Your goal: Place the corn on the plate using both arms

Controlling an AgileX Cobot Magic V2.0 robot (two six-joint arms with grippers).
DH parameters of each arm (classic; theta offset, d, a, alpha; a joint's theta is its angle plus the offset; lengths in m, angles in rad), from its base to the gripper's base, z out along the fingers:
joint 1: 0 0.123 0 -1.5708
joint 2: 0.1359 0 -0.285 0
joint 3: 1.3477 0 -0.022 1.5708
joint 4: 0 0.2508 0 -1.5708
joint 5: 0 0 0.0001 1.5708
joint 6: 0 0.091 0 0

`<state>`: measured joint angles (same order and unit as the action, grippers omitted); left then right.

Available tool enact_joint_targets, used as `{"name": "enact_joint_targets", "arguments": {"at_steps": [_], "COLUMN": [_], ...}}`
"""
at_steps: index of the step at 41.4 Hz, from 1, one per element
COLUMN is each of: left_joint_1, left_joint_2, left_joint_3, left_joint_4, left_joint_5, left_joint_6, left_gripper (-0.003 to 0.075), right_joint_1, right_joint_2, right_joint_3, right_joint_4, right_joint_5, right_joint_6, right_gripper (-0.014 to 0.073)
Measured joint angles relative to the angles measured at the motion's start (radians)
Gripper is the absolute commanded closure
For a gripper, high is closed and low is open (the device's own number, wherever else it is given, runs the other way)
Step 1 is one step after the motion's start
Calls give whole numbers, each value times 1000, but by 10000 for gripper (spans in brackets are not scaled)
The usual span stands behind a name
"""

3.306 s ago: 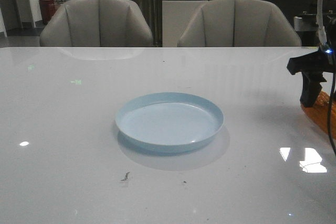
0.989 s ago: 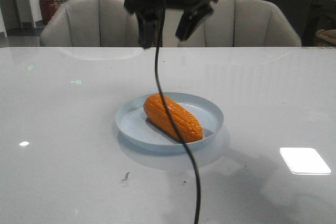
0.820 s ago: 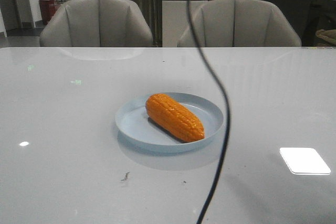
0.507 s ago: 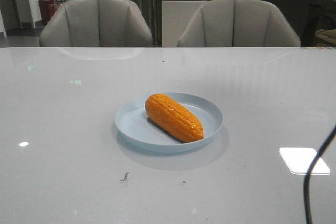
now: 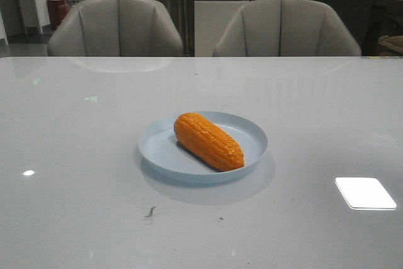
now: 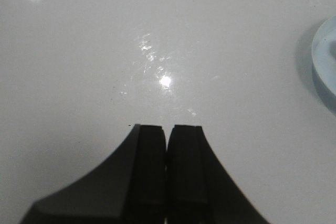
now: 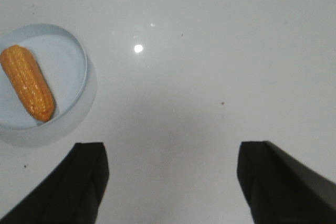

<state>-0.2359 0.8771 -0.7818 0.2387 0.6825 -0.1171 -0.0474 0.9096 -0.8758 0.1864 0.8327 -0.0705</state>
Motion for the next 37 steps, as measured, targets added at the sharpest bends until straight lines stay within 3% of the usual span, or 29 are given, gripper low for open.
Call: {"name": "enact_joint_targets", "arguments": {"at_steps": [11, 25, 37], "left_joint_1": [0, 0, 0], "left_joint_2": [0, 0, 0], "left_joint_3": [0, 0, 0], "left_joint_4": [0, -5, -101], "left_joint_5": [0, 0, 0], "left_joint_6": [0, -1, -2], "left_gripper": [627, 627, 627], "right_joint_1": [0, 0, 0], "right_joint_2": [-157, -176, -176], "right_joint_3": [165, 170, 170], "right_joint_4": [36, 39, 39], "right_joint_5": [-17, -17, -17], "right_joint_6": [0, 0, 0], "right_gripper": [-18, -18, -18]}}
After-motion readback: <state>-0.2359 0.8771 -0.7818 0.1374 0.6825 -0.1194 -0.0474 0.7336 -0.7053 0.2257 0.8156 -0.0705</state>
